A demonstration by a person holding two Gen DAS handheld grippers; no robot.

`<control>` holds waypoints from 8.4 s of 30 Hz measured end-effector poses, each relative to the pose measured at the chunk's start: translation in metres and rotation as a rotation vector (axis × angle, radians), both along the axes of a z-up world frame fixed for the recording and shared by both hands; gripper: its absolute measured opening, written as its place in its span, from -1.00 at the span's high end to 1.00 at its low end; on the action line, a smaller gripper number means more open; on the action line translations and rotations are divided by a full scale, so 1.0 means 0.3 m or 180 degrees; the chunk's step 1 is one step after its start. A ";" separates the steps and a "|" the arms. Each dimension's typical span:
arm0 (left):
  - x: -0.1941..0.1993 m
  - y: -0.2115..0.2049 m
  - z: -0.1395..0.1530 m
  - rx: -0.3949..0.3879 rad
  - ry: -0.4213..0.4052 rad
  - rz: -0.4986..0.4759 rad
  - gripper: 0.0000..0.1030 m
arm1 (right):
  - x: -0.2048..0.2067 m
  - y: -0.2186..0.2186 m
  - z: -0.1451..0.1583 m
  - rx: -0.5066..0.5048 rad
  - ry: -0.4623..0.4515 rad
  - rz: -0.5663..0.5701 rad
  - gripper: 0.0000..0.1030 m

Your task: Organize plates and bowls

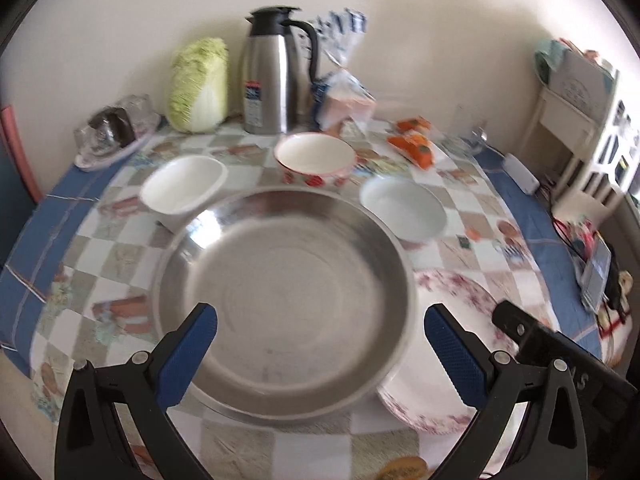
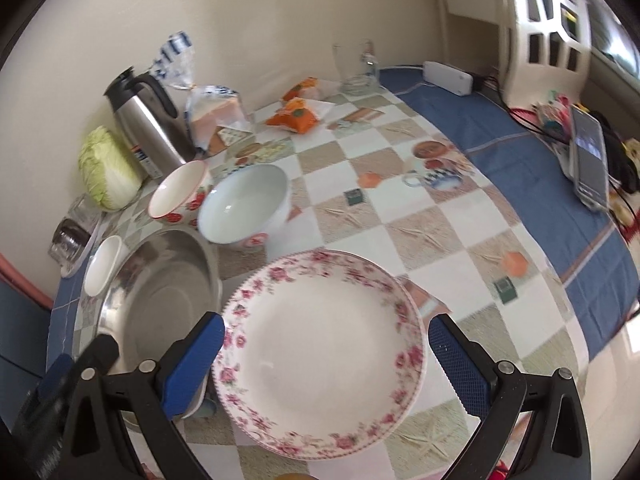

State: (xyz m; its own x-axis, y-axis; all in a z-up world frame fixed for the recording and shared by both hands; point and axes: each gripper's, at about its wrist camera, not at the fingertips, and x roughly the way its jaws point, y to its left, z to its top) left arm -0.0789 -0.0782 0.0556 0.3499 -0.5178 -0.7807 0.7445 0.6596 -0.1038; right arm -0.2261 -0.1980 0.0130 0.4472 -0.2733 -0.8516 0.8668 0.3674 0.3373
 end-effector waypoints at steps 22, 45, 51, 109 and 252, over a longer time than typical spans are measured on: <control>-0.168 -0.098 -0.049 -0.0255 0.0499 -0.0473 -1.00 | -0.171 -0.097 -0.049 0.0092 -0.0100 -0.0306 -1.00; -0.176 -0.138 -0.239 0.0213 0.1238 -0.0141 -0.99 | -0.204 -0.136 -0.169 0.0636 -0.0262 -0.0289 -0.77; -0.147 -0.125 -0.285 0.0282 0.1420 0.0013 -0.67 | -0.181 -0.135 -0.226 0.0847 -0.0225 -0.0220 -0.59; -0.091 -0.208 -0.361 0.0017 0.1734 0.0121 0.67 | -0.340 -0.187 -0.357 0.1315 -0.0477 -0.0632 0.79; 0.275 0.018 -0.007 -0.0664 0.0820 -0.0013 0.69 | 0.081 0.060 -0.020 0.0035 -0.0502 0.0101 0.71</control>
